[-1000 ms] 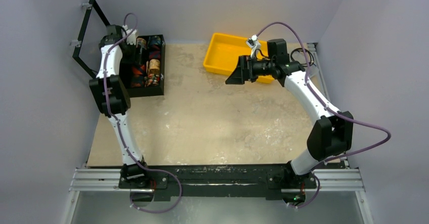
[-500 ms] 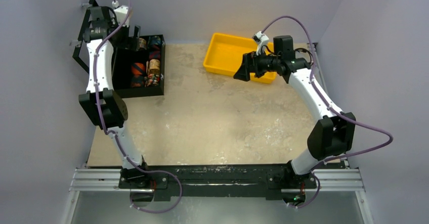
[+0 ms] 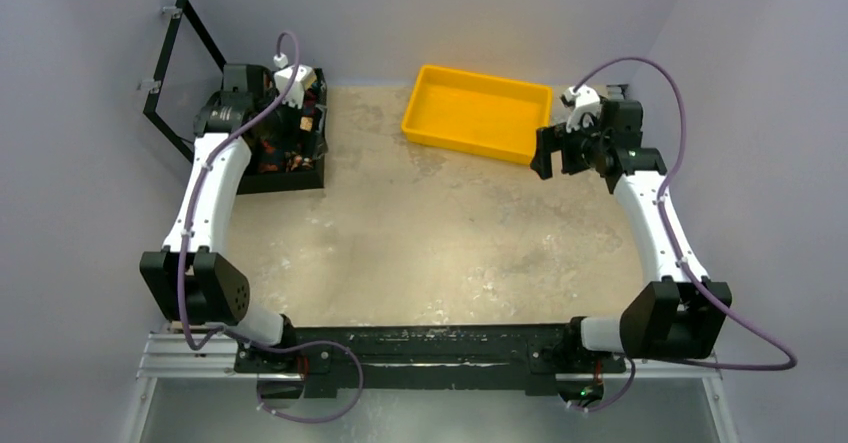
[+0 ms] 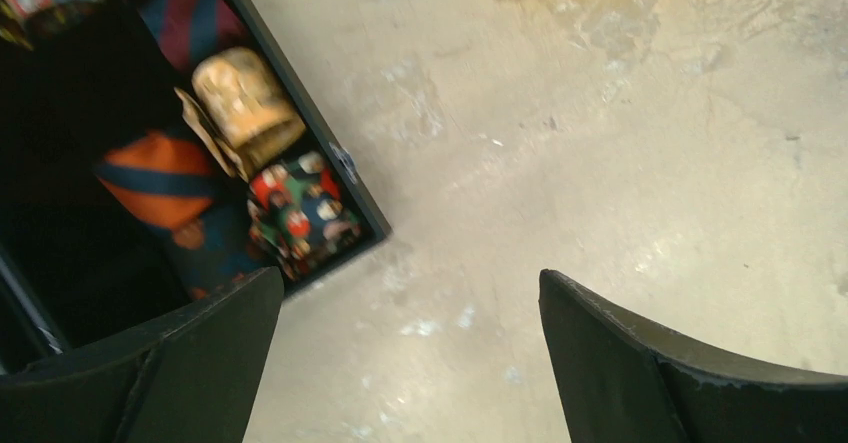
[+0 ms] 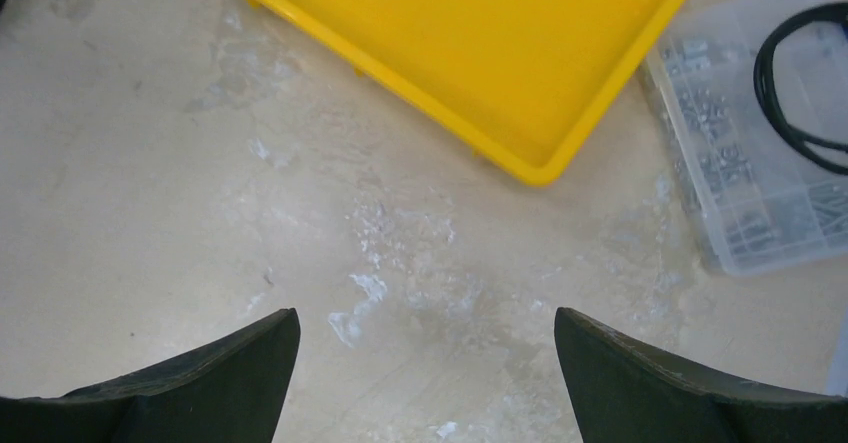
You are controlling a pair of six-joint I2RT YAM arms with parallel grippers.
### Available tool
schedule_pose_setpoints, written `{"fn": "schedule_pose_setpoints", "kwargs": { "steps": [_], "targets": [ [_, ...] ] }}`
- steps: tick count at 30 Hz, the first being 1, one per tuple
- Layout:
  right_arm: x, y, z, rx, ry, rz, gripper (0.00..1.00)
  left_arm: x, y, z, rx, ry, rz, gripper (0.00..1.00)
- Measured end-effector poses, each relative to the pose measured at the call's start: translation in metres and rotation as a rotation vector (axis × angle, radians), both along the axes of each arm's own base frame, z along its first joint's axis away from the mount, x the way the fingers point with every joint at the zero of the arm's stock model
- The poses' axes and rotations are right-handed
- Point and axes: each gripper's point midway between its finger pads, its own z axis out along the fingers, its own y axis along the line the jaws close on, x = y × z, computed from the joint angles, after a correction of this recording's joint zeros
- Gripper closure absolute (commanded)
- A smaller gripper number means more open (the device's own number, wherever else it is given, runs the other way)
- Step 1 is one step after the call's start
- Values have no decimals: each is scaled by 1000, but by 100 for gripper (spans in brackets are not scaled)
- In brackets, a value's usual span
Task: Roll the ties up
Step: Reset both arms
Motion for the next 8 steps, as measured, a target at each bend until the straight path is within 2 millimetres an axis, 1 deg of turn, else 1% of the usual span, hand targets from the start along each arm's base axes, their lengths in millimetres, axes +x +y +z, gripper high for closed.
{"fn": "schedule_pose_setpoints", "kwargs": {
  "steps": [2,4,5,7,8],
  "targets": [
    [-14,-12,-23,-18,46,-25,2,-17,0,-12,-19,40,24,0],
    [-28,-19,-48,-23,106,-42,2,-30,2,-22,-27,72,46,0],
    [-37,-22,-64,-23,146,-52,2,-38,3,-29,-27,92,58,0],
    [-51,-24,-82,-21,200,-62,2,-52,5,-40,-23,131,80,0],
    [-58,-24,-88,-19,219,-63,2,-58,6,-44,-19,148,87,0]
  ]
}}
